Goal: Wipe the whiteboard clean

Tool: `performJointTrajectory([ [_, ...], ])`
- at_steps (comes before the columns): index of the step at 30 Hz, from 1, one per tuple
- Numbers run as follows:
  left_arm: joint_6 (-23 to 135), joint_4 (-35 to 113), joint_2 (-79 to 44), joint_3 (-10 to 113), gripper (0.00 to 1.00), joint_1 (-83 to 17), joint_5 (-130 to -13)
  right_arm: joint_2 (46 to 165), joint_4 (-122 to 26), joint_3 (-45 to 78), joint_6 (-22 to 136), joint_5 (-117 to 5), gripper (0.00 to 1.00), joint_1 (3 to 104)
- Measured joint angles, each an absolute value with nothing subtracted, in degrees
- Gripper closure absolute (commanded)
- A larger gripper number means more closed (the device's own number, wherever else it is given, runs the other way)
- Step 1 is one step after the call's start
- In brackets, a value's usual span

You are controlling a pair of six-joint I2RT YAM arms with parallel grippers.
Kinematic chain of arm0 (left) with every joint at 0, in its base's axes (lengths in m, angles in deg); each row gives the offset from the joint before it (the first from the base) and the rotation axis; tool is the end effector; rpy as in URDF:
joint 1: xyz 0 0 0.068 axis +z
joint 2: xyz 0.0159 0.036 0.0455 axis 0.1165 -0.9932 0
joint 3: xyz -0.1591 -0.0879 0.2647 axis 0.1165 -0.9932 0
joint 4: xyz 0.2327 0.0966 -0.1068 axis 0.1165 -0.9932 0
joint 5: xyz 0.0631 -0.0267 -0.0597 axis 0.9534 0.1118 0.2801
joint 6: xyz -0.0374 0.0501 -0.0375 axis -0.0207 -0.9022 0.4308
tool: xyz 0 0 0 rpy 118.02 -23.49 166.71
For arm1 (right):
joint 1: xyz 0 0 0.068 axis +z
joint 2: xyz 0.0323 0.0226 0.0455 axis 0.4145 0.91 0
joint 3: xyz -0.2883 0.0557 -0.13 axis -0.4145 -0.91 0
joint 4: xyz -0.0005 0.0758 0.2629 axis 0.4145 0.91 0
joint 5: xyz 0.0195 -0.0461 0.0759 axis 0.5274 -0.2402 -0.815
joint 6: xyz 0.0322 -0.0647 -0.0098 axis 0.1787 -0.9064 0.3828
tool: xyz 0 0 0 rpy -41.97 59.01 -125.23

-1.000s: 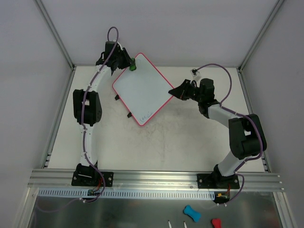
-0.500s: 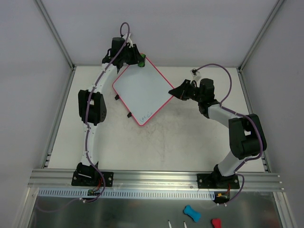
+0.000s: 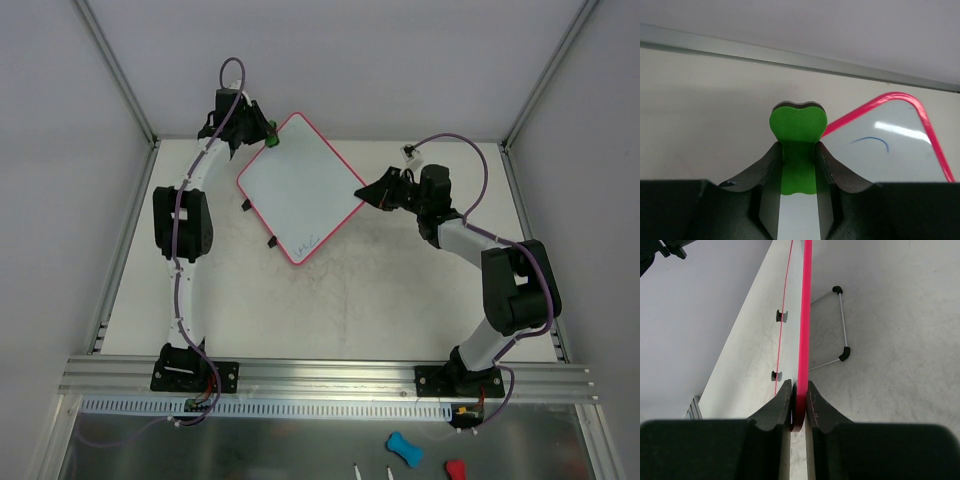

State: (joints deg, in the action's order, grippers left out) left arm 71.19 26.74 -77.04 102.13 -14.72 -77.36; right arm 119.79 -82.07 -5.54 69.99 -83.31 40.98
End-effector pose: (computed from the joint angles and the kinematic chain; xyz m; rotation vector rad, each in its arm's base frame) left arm 0.6199 -0.1022 0.2933 -0.1629 1.9893 -0.6367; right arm 0.3782 0.1480 0.2829 -0.4150 1.7349 0.9797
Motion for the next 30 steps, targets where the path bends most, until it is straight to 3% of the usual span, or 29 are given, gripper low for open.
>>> performJointTrajectory([
  [10,71.7,27.3,-74.4,96.8,1.00,-14.2,-73.5,119.8,-82.1,-5.5,70.0,-83.4,1.00,41.0],
  [30,71.2,30.0,-78.9,109.4,1.00,-19.5,-79.6,119.8,-82.2,-5.5,69.9,-83.5,1.00,41.0],
])
